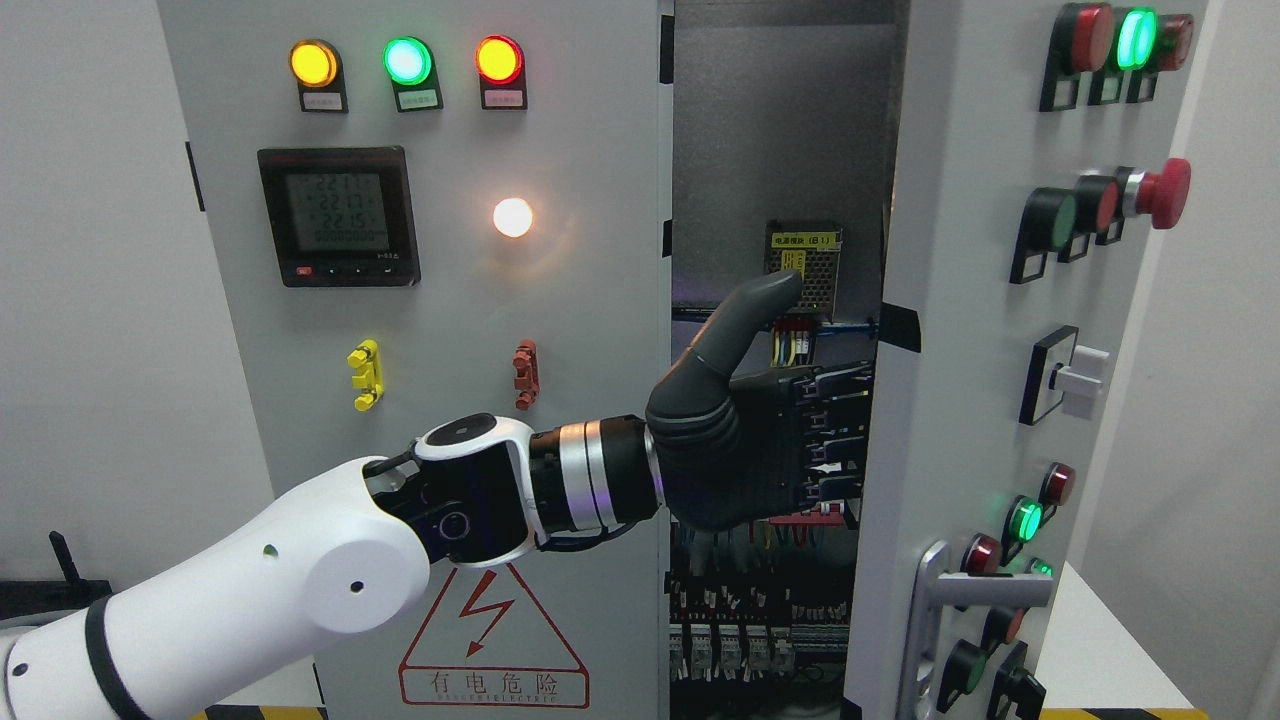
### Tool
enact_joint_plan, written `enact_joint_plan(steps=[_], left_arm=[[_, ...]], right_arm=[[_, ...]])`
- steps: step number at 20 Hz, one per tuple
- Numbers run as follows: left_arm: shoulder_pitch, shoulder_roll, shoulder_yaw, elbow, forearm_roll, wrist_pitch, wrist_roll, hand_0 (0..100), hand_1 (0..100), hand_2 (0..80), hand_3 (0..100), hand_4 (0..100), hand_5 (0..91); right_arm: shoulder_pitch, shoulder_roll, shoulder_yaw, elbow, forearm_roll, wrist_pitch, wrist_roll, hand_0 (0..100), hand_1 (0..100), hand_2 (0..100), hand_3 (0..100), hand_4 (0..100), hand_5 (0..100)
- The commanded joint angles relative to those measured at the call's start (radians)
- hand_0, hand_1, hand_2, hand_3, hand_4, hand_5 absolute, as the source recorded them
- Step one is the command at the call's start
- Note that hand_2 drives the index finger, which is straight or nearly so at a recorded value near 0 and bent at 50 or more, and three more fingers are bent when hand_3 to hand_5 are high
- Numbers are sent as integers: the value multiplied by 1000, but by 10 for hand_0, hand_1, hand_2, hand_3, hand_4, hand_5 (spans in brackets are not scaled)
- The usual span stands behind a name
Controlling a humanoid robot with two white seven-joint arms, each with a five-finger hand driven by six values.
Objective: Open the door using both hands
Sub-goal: 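Insert the left hand fingers behind the open door's inner edge, then push the door outward with the left hand, swinging it wider open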
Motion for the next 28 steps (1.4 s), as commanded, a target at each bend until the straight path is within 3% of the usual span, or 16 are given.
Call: enact_joint_plan(steps=[1, 4, 13, 28], left_arm=[[3, -111, 49, 29, -21, 1, 12, 0, 0, 0, 0, 0, 0], [3, -124, 48, 26, -21, 2, 53, 0, 0, 0, 0, 0, 0], [5, -186, 42, 20, -21, 20, 53, 0, 0, 0, 0, 0, 0], [12, -289, 42, 20, -84, 25, 59, 0, 0, 0, 0, 0, 0]], right_arm=[[0, 0, 0, -32, 0, 0, 0, 382, 0, 0, 0, 0, 0], [0, 0, 0, -31, 0, 0, 0, 382, 0, 0, 0, 0, 0], [0, 0, 0, -32, 0, 0, 0, 382, 0, 0, 0, 0, 0], [0, 0, 0, -32, 0, 0, 0, 382, 0, 0, 0, 0, 0]])
